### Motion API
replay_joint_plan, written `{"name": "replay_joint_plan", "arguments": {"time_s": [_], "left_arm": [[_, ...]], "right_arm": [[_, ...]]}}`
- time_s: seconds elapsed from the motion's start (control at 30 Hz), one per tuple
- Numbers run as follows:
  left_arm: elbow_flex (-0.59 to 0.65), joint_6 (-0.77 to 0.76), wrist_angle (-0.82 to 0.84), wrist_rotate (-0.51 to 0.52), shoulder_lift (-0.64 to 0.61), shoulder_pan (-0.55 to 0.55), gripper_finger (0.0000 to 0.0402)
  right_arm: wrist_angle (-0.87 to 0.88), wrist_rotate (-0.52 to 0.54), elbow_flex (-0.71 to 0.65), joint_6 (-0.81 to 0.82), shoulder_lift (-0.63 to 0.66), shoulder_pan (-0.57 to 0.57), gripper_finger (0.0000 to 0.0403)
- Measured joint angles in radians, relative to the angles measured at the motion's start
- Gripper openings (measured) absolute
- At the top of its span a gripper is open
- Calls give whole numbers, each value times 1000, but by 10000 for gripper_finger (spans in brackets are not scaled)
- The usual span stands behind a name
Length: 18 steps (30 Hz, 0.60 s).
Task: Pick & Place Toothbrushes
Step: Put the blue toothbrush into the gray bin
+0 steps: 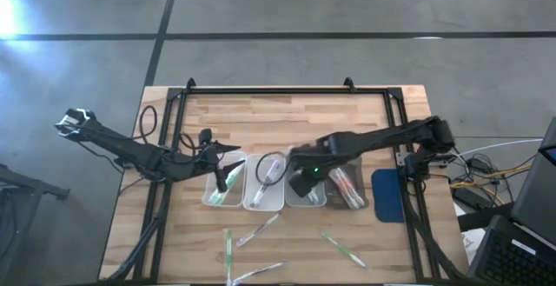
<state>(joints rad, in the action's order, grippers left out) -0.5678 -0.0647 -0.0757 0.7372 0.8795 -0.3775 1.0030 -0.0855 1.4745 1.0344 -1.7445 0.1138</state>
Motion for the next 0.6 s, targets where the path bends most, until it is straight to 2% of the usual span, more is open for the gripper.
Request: {"name": "replay_joint_plan", "arguments": {"time_s": [0.33, 0.43, 0.6], "left_arm": [[0, 0, 9, -6, 7, 0, 206], [0, 0, 12, -7, 8, 0, 207], [0, -3, 24, -12, 8, 0, 207]], "right_arm": [[268, -70, 246, -132, -263, -7, 26], [303, -83, 306, -144, -294, -6, 26], [326, -182, 323, -120, -309, -19, 26]]}}
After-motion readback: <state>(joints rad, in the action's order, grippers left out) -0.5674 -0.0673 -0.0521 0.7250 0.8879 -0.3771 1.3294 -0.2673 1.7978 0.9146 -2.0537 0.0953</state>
